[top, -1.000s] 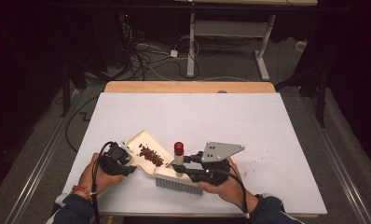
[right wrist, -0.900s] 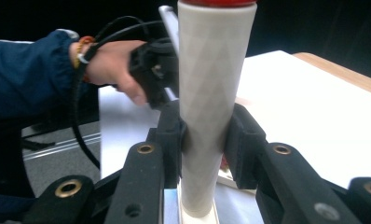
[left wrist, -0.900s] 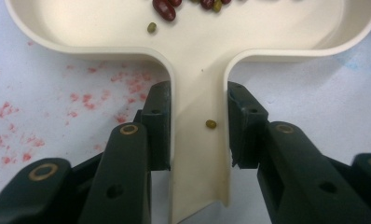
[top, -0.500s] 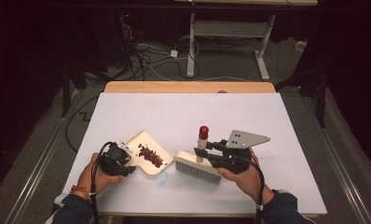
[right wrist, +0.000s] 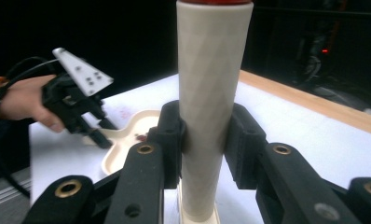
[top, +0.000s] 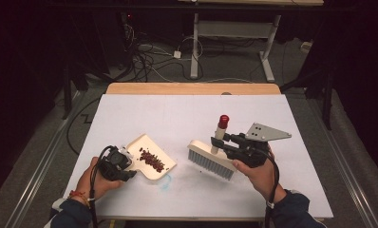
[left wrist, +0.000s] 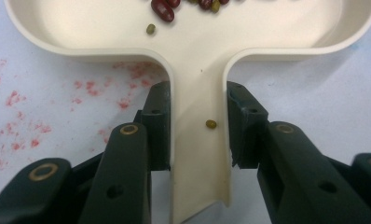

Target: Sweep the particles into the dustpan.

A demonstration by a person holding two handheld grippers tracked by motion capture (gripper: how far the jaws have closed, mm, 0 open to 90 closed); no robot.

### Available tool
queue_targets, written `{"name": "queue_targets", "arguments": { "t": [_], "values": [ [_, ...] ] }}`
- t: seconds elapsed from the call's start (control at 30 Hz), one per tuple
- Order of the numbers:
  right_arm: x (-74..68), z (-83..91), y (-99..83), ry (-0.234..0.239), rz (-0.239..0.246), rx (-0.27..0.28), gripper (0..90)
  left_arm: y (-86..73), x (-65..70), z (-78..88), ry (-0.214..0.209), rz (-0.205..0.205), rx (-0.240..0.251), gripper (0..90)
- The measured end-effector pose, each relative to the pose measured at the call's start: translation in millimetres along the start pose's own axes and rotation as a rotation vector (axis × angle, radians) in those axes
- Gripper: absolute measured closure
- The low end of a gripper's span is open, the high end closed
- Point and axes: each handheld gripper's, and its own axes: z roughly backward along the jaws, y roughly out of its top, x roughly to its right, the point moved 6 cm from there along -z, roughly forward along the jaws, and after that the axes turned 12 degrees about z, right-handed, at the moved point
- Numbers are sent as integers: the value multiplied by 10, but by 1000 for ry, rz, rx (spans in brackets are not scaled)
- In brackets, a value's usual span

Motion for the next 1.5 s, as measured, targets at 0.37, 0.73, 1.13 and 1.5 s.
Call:
{"name": "queue_targets", "arguments": {
  "t": [0.37, 0.73, 1.13, 1.5],
  "values": [
    [140, 260, -78, -95, 29, -61, 704, -47, 228, 29, -20, -85, -19, 639],
    [-9, 376, -238, -34, 20, -121, 704, -8, 496, 23, -33, -145, -49, 639],
    [-339, 109, -150, 8, 73, -140, 703, 95, 647, -40, -39, -154, -64, 638],
    [-526, 11, -108, 37, 80, -118, 703, 134, 717, -65, -32, -157, -63, 638]
  ]
}}
